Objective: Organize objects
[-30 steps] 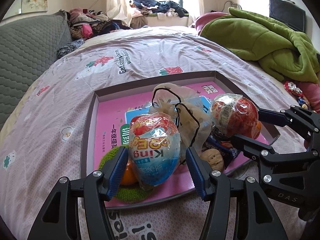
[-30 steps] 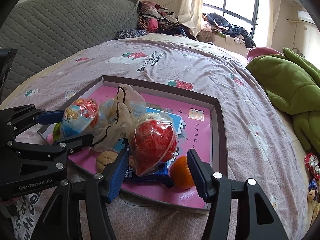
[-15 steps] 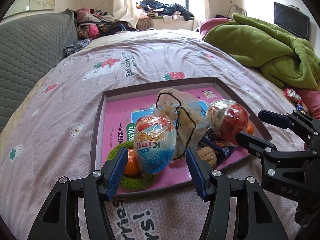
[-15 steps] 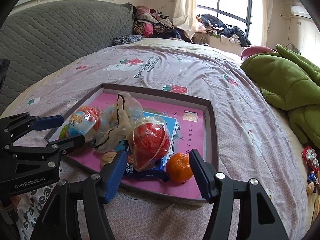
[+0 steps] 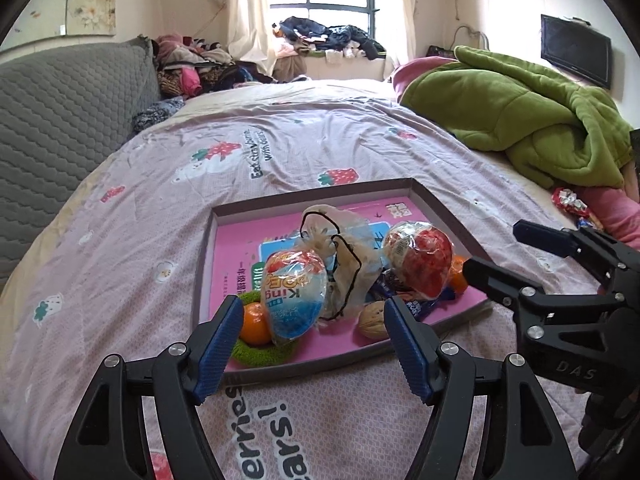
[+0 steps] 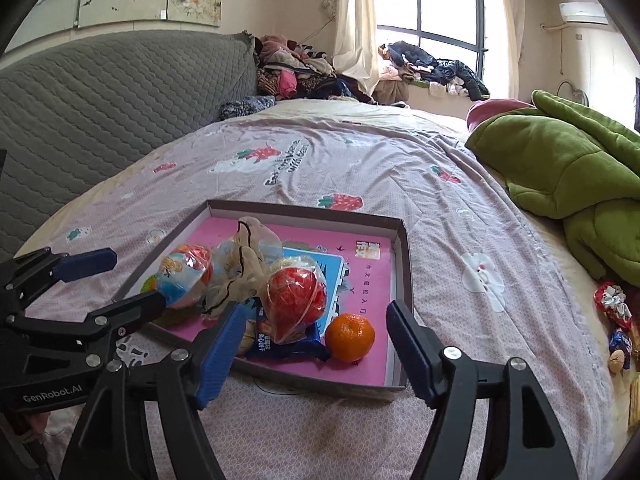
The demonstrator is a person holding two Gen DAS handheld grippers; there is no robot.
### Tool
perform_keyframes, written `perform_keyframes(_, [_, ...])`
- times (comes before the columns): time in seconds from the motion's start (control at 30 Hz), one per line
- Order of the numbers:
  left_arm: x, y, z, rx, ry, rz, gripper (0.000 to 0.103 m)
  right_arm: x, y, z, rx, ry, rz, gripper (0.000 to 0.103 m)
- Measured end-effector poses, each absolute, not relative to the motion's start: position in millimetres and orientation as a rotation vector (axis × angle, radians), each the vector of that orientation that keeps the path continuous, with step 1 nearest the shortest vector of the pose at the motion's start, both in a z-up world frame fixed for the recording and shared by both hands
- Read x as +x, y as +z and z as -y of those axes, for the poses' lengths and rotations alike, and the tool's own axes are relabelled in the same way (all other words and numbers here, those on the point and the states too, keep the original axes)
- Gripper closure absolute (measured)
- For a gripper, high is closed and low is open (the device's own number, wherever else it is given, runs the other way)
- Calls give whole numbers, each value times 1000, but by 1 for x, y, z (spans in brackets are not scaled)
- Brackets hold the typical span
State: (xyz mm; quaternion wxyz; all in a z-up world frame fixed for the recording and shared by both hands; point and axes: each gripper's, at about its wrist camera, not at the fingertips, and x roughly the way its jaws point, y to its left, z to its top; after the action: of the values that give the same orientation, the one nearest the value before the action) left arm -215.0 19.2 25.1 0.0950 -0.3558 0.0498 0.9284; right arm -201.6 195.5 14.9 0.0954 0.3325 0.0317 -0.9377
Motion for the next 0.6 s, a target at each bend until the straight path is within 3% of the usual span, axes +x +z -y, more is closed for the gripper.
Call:
perform_keyframes(0.3, [-196,40,-18,-1034,2794,-168,29,-187,34,-196,915,-2794,-63,30])
perform_keyframes(0.6, [-184,52,-2,-1032,2853,-62,29,-170,47,-201,864,-2804,-20,30])
